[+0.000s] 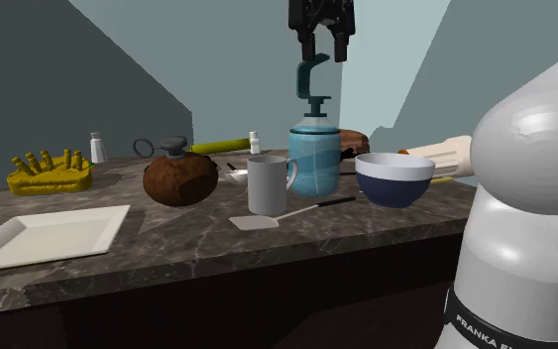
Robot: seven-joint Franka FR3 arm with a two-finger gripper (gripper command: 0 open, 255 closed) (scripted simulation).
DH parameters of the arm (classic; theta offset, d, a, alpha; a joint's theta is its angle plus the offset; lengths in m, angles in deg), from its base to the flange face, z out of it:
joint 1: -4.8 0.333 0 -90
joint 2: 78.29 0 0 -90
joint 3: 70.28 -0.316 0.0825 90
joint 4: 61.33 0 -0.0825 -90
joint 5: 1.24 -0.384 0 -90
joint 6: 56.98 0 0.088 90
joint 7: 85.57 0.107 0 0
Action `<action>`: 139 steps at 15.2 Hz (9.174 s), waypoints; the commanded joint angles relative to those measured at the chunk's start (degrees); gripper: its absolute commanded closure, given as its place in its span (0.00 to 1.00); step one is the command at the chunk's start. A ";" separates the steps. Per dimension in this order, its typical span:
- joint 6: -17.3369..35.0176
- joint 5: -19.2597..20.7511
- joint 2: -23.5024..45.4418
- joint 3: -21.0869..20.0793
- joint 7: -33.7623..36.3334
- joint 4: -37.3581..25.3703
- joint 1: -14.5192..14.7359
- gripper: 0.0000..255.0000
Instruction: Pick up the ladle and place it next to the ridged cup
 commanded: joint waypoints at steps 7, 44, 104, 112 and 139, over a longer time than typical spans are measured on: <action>11.92 -1.44 9.05 0.09 4.63 1.24 -1.21 0.00; 48.94 -10.34 67.47 2.64 17.79 -28.37 -5.63 0.00; 24.32 -9.53 53.80 5.18 14.20 -39.03 -8.84 1.00; 25.36 -10.33 47.05 9.29 4.51 -30.53 -13.96 1.00; 26.95 -13.58 46.42 23.19 -24.56 -24.99 -27.67 1.00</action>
